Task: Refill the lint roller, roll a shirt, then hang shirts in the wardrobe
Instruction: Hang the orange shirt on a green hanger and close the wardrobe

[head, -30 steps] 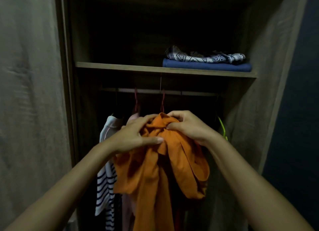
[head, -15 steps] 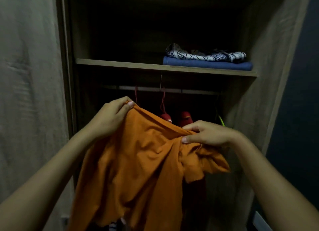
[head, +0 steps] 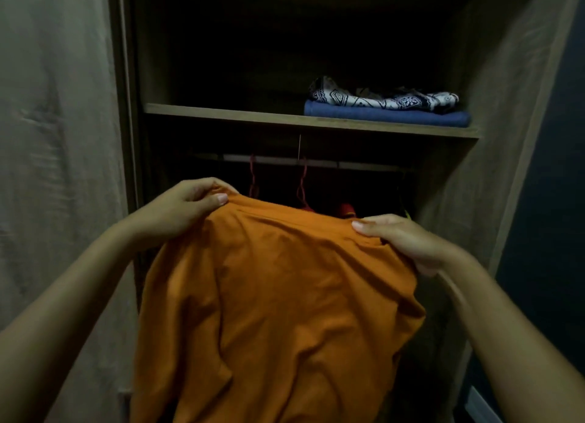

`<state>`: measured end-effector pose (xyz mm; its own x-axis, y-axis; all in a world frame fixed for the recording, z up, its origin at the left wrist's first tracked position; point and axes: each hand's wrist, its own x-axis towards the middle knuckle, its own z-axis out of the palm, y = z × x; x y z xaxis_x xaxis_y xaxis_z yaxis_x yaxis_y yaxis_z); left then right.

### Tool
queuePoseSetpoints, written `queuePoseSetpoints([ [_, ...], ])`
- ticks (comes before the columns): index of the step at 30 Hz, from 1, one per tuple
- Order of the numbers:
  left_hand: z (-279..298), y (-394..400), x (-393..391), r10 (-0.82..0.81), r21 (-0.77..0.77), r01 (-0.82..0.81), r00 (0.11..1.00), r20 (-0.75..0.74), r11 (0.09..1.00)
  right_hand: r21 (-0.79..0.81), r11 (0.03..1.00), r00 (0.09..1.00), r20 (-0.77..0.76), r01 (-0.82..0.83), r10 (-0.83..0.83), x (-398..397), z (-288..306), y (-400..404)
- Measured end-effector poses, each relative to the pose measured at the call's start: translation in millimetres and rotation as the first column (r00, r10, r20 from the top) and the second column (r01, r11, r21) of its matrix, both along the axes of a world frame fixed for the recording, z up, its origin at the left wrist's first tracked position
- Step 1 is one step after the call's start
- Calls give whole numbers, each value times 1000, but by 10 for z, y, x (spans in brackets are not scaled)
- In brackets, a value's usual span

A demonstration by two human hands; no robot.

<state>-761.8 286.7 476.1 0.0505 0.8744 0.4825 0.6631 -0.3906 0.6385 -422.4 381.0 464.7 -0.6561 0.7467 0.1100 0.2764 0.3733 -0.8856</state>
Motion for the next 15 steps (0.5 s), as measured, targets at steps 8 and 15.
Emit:
queuePoseSetpoints([
  [8, -260, 64, 29, 166, -72, -205, 918, -361, 976, -107, 956, 929, 226, -274, 292, -127, -196, -101],
  [15, -204, 48, 284, 147, 193, -100, 958, -247, 976, -310, 826, 653, 506, -471, 563, -206, -232, -191],
])
